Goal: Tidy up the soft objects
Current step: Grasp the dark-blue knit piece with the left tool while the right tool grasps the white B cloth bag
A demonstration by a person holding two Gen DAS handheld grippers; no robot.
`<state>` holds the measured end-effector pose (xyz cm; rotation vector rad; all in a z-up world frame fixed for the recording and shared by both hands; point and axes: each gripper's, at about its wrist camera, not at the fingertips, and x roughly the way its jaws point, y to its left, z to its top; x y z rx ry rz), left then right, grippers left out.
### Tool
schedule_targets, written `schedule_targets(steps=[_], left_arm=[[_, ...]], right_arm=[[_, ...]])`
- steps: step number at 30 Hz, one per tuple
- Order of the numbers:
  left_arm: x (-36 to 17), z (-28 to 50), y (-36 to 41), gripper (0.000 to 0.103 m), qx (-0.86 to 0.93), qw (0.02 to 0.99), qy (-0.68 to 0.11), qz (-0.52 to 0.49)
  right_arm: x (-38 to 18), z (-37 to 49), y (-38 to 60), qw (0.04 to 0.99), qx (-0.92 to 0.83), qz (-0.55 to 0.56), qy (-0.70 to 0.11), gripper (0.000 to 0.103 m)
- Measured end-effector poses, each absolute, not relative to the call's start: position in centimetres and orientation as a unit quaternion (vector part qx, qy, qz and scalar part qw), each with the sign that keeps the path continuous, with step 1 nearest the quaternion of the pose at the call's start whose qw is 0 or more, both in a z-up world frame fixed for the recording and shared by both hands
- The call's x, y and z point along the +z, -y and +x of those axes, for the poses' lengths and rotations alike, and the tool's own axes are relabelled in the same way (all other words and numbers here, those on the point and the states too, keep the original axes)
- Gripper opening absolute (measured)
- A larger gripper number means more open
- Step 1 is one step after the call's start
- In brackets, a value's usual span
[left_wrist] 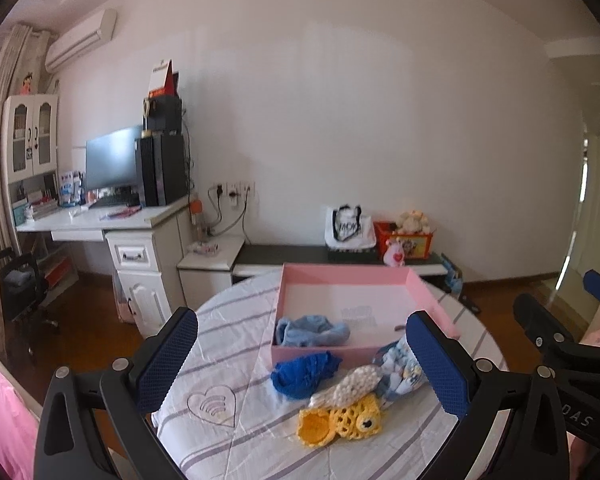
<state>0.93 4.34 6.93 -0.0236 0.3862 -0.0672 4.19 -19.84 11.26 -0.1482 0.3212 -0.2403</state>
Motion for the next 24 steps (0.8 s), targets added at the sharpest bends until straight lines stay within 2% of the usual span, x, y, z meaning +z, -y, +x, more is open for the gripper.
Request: schedule_targets(steps=[16,24], left_arm=[[2.2,11.0,-5.8,0.103,-0.042,0.941,-0.334,-0.033],[-0.9,16.8,-5.4,0.103,-0.060,0.917,-0.393,-0.036]], right_arm=[[2.8,12.8,21.5,0.936,-0.125,-0.048,-0.327,0.103],[-0.6,16.5,22.4,0.922,-0.100,-0.017,-0.374,0.103]])
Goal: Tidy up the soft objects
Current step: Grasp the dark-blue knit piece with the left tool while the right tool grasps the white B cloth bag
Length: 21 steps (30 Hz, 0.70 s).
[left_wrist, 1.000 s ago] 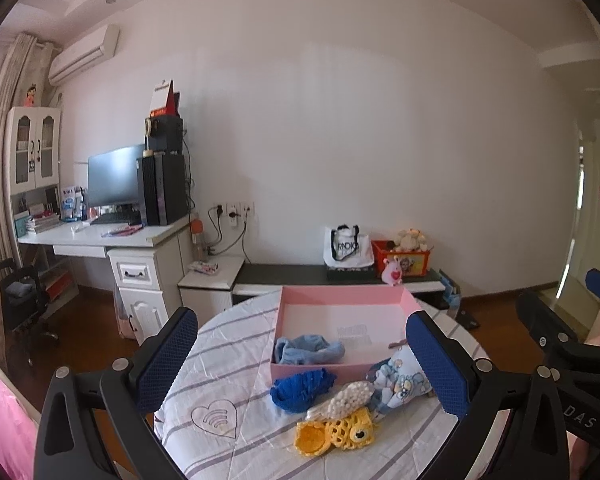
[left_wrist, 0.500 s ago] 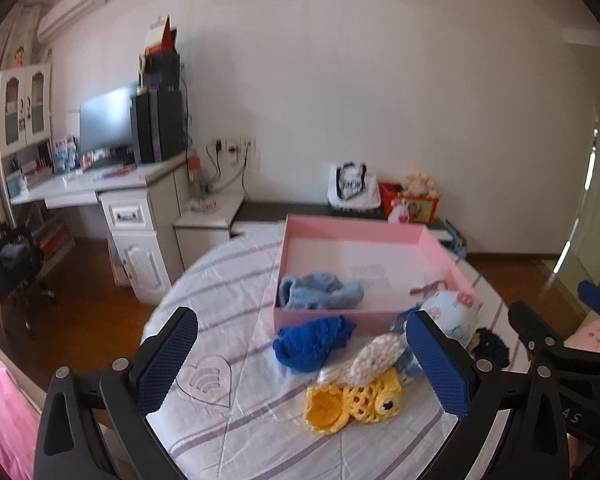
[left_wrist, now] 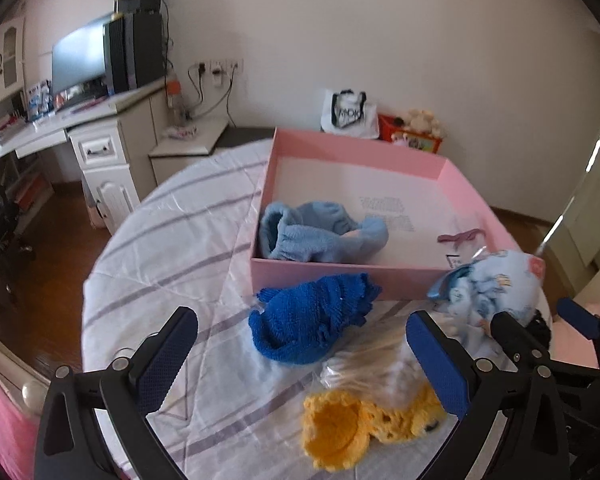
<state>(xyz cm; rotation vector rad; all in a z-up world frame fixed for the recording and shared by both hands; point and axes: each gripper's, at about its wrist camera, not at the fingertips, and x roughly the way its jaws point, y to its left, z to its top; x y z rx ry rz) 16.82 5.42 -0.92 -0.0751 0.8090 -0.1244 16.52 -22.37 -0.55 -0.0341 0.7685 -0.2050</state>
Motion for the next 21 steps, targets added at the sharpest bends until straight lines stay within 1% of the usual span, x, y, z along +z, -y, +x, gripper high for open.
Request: schedule_targets(steps=[5,8,10,11,12,14,16,17,18,21], left_arm=[[-2.6,19.4,-5.8,0.103,-0.070,0.904,-0.419,-0.050],[-3.6,20.5,-6.1,0.100,-0.075,0.898,-0.430,-0.058],[-4.1,21.0,-6.2,0.093,-0.086,0.893,-0.437,-0.068],[-4.5,21.4,-6.2,0.087,-0.092,0.889,-0.443,-0.072],[-4.9,21.9,-6.1,0.082,-0.098,0.886,-0.448,-0.073],[-5.5,22.2,-5.7,0.060,-0.106,0.881,-0.458,-0.057],[-5.8,22.3,-5.4,0.057,-0.105,0.885,-0.452,-0.045],[-5.8,22.2,-5.4,0.052,-0.108,0.886,-0.448,-0.045],[-5.8,22.2,-5.4,0.048,-0.110,0.886,-0.448,-0.047],[-5.8,21.9,-5.3,0.044,-0.113,0.887,-0.445,-0.045]], right_arm=[[-1.3,17.9,22.4,0.920,-0.103,-0.020,-0.377,0.103],[-1.5,18.6,22.5,0.920,-0.094,-0.014,-0.381,0.103],[-2.0,19.1,22.5,0.919,-0.089,-0.013,-0.384,0.101],[-2.1,19.1,22.4,0.920,-0.086,-0.011,-0.383,0.100],[-2.1,19.2,22.3,0.921,-0.081,-0.009,-0.382,0.097],[-2.2,19.4,22.2,0.921,-0.074,-0.008,-0.382,0.095],[-2.2,19.4,22.0,0.921,-0.073,-0.012,-0.383,0.093],[-2.2,19.5,22.0,0.921,-0.071,-0.012,-0.383,0.089],[-2.1,19.4,22.0,0.922,-0.062,-0.008,-0.383,0.078],[-2.0,19.1,21.7,0.923,-0.053,-0.007,-0.382,0.069]])
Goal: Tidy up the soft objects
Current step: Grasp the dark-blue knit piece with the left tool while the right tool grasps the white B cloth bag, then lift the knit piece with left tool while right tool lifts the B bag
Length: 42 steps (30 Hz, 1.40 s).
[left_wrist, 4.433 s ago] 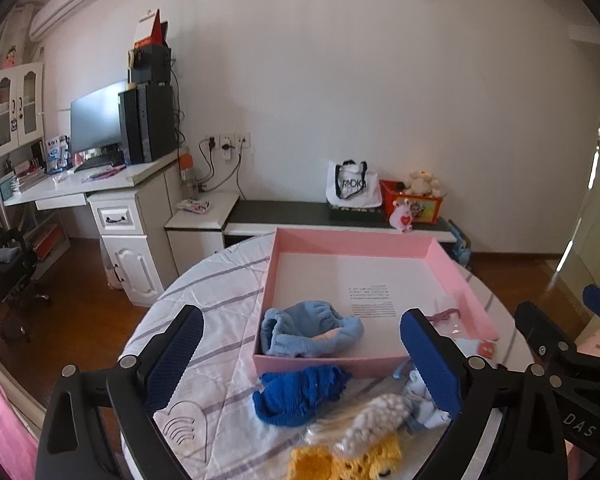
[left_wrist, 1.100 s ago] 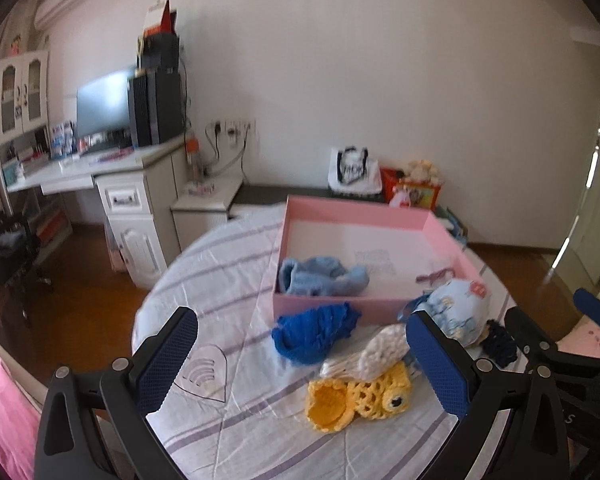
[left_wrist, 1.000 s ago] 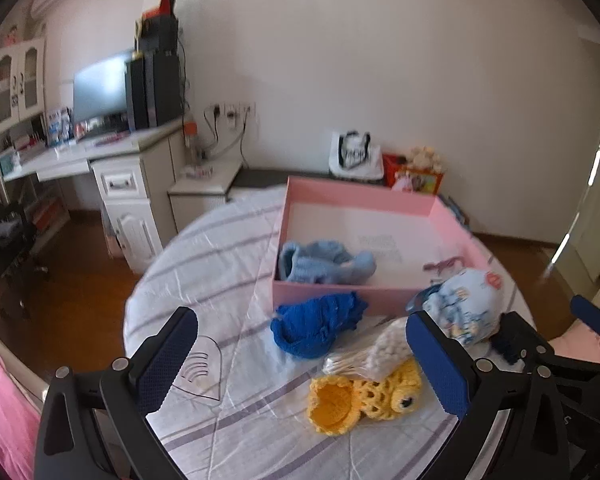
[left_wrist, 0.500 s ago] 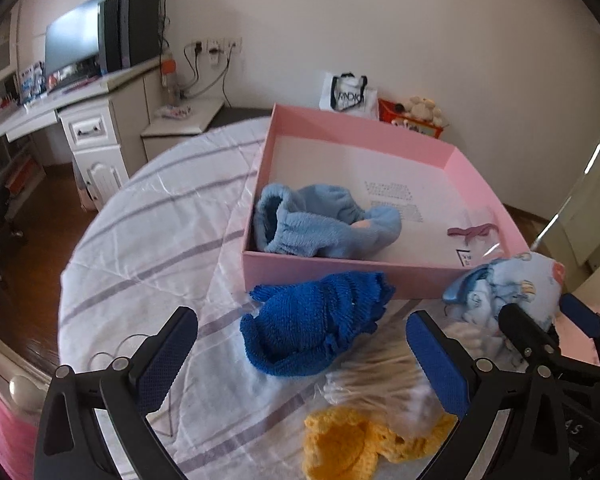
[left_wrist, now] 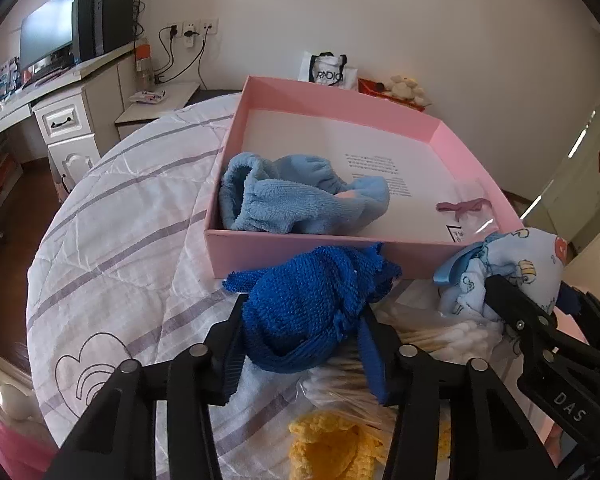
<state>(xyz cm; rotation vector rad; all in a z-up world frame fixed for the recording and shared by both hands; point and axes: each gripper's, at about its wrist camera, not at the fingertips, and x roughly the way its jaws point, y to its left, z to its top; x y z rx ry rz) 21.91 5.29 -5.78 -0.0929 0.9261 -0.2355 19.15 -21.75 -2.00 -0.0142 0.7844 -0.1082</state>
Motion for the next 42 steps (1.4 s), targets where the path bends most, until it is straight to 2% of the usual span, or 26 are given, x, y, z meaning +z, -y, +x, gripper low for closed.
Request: schedule_targets(steps=[3,16,29,42], left_arm=[[-5.5,21.4,-5.2,0.040,-0.114,0.888,-0.443,-0.044],[-3.4,19.5,-5.3,0.039,-0.101,0.899,-0.424,-0.034],[-0.6,16.2,-5.5,0.039,-0.100,0.914,-0.392,-0.027],[3.0,11.6,-5.6,0.039,-0.095,0.934,-0.343,-0.021]], right_arm=[[-2.0,19.0,21.9,0.923,-0.043,0.001,-0.382,0.061],[-1.7,18.6,22.1,0.924,-0.039,0.011,-0.380,0.049],[0.3,16.5,22.1,0.935,-0.040,0.025,-0.352,0.047],[4.5,12.4,21.7,0.957,-0.045,0.019,-0.287,0.047]])
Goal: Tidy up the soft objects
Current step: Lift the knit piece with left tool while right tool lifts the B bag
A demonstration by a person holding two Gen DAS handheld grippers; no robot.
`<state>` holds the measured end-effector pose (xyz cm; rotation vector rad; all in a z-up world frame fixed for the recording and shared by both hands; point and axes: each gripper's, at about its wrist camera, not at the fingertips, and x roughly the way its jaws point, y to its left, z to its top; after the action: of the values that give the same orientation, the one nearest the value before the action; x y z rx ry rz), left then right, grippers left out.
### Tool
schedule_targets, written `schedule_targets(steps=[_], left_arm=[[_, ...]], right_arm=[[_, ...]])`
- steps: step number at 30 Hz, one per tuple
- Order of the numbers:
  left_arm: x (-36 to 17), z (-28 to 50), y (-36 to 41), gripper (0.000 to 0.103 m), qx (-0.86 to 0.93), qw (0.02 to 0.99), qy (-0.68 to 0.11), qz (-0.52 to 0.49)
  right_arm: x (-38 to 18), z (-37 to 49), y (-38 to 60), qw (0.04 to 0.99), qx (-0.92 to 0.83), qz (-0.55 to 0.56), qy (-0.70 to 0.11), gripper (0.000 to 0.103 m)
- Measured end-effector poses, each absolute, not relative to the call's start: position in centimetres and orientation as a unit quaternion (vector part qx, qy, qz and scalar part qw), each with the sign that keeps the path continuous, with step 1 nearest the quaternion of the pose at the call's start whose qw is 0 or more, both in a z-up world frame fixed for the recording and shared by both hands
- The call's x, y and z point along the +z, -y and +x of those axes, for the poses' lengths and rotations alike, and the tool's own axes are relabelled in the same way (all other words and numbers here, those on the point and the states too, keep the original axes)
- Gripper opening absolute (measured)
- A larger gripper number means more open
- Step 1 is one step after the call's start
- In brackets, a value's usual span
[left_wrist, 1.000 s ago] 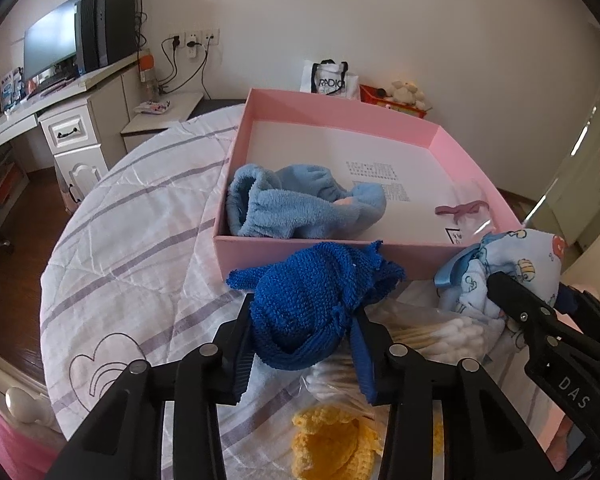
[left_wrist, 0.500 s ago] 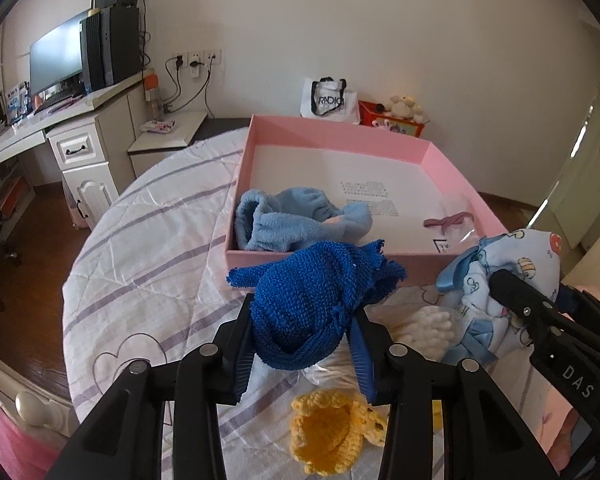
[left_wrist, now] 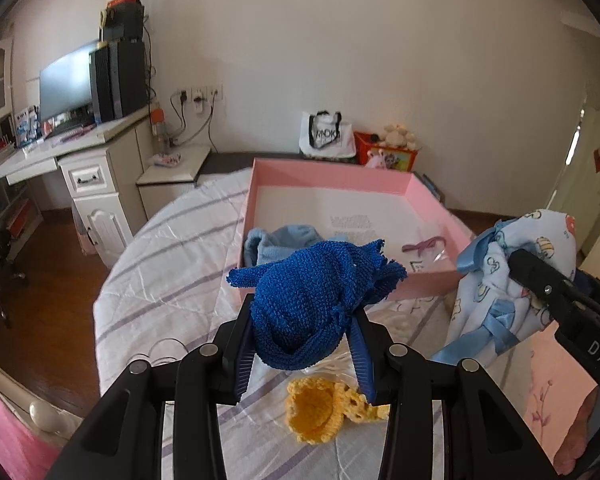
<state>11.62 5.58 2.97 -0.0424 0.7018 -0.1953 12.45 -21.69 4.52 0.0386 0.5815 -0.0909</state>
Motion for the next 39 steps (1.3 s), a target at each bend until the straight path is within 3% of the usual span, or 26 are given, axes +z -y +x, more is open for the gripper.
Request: schedule_targets(steps=[21,39], left_arm=[[9.8,0.2,-6.5,0.039,-0.105,0.974,-0.202,-0.004],[8.3,-6.9,-8.2,0.039,-0.095,0.984,-0.151,-0.003]], right_arm=[[12.5,2.8,18.8,0.990,-0.038,-0.016,-0.136,0.048],[14.6,-1.9,16.8,0.996,-0.025,-0.040,-0.076,0.049]])
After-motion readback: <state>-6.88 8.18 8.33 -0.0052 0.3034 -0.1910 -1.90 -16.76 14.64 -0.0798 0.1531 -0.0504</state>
